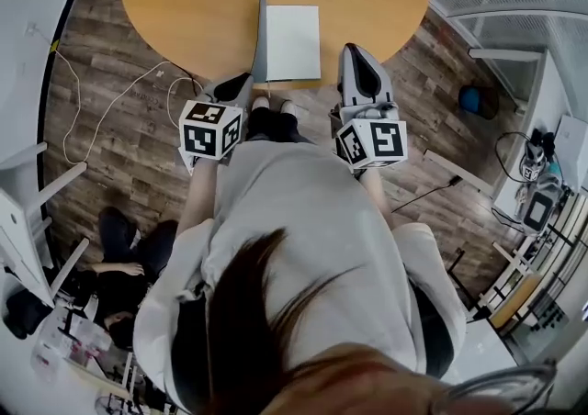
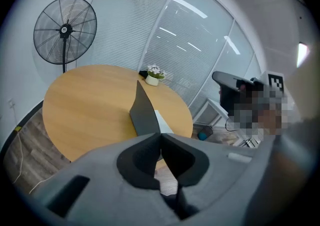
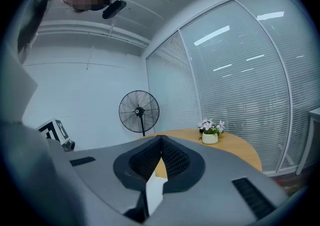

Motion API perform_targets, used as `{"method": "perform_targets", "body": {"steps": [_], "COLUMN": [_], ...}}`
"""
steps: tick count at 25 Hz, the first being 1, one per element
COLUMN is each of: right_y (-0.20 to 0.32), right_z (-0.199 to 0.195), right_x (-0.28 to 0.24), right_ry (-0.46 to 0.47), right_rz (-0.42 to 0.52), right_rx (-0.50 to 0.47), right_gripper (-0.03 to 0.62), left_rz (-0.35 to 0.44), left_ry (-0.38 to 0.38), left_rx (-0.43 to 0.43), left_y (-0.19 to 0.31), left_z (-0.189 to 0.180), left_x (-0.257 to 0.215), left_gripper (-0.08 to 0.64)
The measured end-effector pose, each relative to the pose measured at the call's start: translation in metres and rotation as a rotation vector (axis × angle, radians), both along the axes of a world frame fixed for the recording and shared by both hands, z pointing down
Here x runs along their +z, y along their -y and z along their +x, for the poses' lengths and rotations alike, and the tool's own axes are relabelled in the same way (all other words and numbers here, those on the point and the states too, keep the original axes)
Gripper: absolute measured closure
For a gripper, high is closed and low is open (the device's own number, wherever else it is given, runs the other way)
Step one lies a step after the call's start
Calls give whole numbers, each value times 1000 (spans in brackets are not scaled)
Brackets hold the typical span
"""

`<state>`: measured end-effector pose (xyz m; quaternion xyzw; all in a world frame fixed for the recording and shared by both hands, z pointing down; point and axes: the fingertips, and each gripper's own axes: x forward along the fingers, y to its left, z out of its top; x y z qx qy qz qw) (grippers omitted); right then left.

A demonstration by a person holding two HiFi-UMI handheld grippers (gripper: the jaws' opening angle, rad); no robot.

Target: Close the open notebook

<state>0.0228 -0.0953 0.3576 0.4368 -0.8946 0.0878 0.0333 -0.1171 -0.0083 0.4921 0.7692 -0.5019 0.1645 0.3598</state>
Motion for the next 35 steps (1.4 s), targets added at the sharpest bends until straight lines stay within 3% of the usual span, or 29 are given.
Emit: {"method": "perform_targets", "body": {"steps": [22,35], "right_y": [3,7], "right_z": [67,95], "right_x": [2,5], "right_ry": [-5,-20], "right_rz": [-6,-4], "right_rx": [105,84], "right_gripper": [591,591], "left_rz": [2,-50], "left_ry": [-17,7], "left_rx": [194,231], "left_y": [29,44], "left_z": [90,134], "left_x": [6,36], "left_gripper": [540,540]}}
